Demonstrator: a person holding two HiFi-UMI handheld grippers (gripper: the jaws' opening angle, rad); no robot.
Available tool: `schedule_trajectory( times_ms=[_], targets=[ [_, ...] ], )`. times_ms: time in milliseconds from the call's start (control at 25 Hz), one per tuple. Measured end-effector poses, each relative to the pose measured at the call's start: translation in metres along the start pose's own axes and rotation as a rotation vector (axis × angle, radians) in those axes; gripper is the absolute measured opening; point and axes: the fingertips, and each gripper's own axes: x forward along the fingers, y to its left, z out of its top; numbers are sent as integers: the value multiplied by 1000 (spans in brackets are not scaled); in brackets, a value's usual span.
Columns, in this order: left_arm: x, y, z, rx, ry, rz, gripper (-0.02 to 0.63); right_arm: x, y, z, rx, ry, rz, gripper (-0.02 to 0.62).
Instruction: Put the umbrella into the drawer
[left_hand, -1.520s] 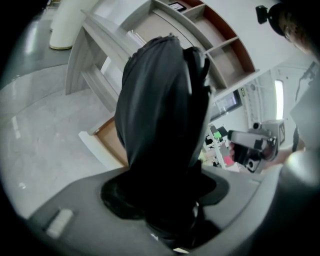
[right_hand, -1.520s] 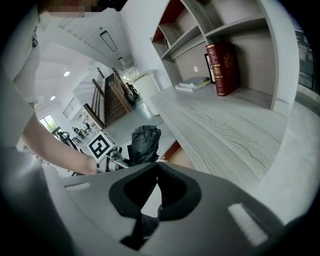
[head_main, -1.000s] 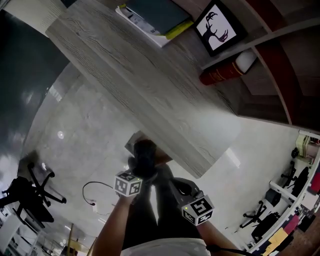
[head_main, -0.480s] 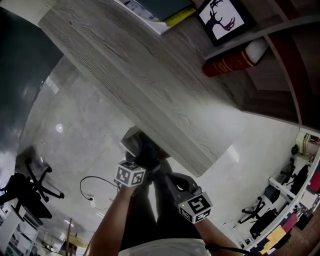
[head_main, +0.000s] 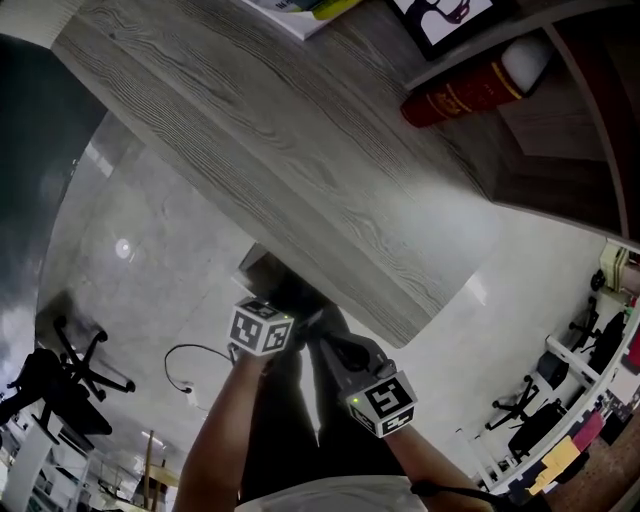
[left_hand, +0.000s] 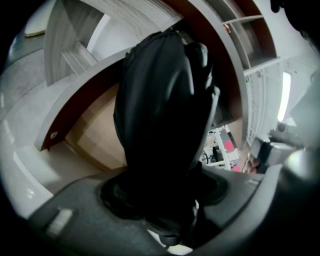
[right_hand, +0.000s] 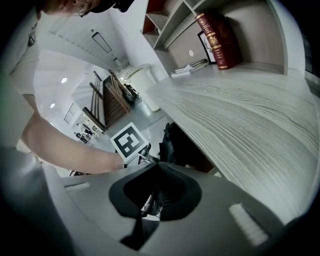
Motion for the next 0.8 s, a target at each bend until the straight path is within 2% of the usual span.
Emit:
schedule_trajectory(
  times_ms=[240,400,600,800],
  targets=[
    [10,2,1,65,68,42,276,10,-12,-5,10,9,4,6],
    [11,4,1,15,50,16,287,14,-16,-7,6,13,9,6],
    [11,8,-7,-16,53,66,350,16,-12,-9,-4,21,14,6],
    [7,4,-8,-31,30,64,385,15,-3,0,-20,16,20,6]
  ],
)
